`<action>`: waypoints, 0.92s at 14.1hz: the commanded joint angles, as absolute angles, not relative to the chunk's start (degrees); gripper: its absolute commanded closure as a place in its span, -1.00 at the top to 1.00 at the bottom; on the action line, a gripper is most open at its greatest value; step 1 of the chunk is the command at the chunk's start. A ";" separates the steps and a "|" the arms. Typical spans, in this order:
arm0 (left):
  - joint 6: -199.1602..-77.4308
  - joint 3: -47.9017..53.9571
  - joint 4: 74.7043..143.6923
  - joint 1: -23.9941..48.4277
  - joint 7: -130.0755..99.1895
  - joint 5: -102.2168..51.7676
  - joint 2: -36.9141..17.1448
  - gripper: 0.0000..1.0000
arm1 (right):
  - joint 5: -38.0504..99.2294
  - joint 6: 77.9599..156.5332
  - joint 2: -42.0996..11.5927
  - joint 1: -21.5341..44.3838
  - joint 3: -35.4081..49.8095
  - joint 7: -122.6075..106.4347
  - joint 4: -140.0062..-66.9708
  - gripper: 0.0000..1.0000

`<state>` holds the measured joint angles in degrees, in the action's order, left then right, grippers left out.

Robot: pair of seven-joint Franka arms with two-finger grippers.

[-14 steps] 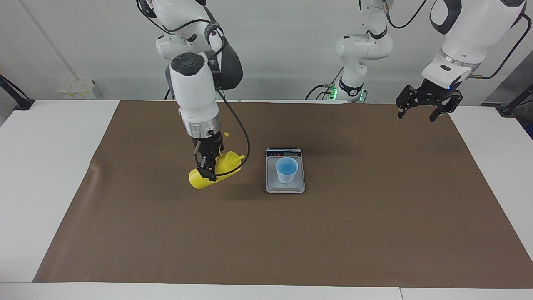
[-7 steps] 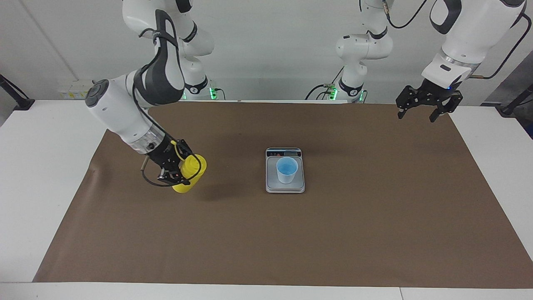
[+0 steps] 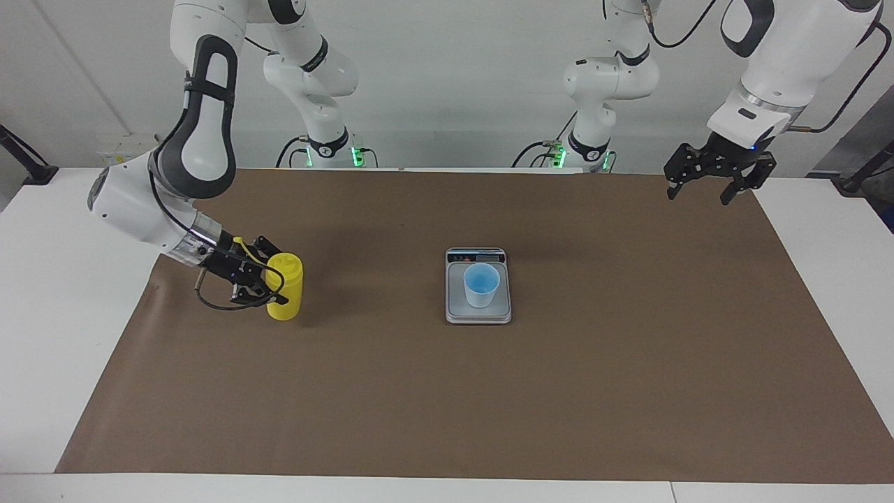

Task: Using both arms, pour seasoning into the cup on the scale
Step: 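Carry the yellow bottle back to its starting spot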

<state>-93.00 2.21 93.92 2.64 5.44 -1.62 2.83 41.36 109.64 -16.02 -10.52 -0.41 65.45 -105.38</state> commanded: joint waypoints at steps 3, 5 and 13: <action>-94.22 2.46 95.80 2.02 5.54 -2.29 4.22 1.00 | 47.81 104.77 -18.63 -14.94 0.35 59.33 -106.00 -1.00; -94.31 2.46 95.80 2.02 5.54 -2.29 4.22 1.00 | 47.12 105.81 -18.20 -14.68 0.18 58.46 -106.35 0.20; -94.22 2.46 95.80 2.02 5.54 -2.29 4.22 1.00 | 44.22 106.17 -16.62 -15.03 -0.26 57.48 -106.52 0.60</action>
